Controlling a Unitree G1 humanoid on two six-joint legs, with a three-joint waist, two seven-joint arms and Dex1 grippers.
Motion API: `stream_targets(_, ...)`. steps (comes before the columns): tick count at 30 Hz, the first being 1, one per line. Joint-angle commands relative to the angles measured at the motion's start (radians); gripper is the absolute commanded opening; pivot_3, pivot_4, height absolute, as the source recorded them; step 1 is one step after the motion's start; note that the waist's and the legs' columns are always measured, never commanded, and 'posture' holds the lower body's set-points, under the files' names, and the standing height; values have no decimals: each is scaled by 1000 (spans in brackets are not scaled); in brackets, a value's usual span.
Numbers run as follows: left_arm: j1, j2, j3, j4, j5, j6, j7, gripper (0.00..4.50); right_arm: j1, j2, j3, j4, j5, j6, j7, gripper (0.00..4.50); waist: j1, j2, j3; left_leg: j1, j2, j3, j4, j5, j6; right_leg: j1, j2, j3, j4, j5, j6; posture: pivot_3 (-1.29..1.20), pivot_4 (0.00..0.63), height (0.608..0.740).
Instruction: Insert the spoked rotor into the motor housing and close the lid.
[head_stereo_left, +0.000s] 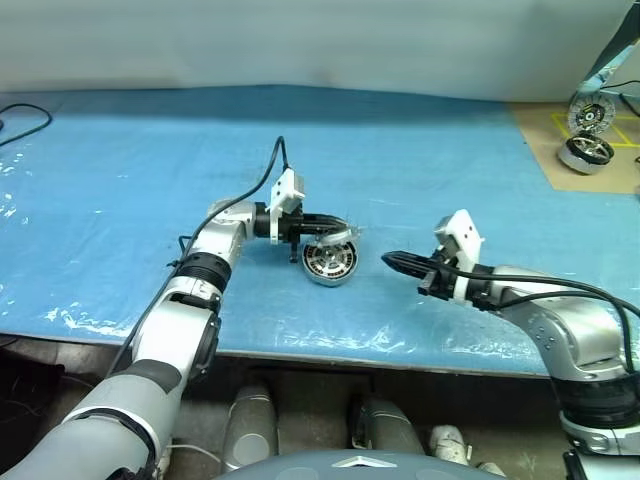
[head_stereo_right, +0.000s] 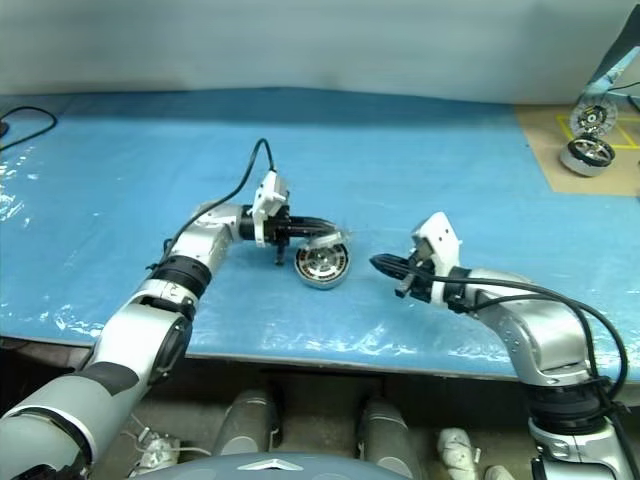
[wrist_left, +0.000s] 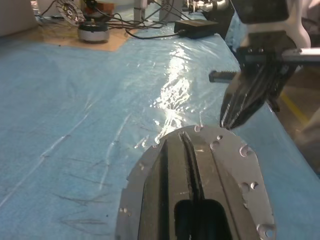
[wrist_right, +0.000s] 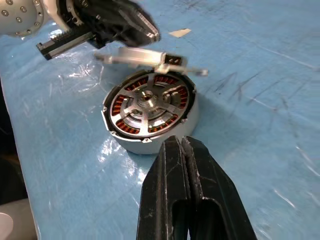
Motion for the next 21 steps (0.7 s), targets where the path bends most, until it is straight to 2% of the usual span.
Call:
stream_targets(1, 14, -6, -14, -33, 9, -28, -31, 46, 6, -8, -47, -44, 25, -6, -18, 0, 0, 0, 0, 0, 0, 0, 0, 0, 0, 0, 0, 0, 0, 0, 0, 0, 150, 740)
stream_targets(15, 40, 16, -61, -72, 46, -72, -116, 46, -28, 19, -11, -39, 21, -14, -69, 0, 0, 0, 0, 0, 0, 0, 0, 0, 0, 0, 0, 0, 0, 0, 0, 0, 150, 740)
stream_targets(21, 47, 40, -32, -157, -8, 1, -131, 46, -52, 17, -13, -27, 25, -18, -59, 0, 0, 0, 0, 0, 0, 0, 0, 0, 0, 0, 0, 0, 1, 0, 0, 0, 150, 740)
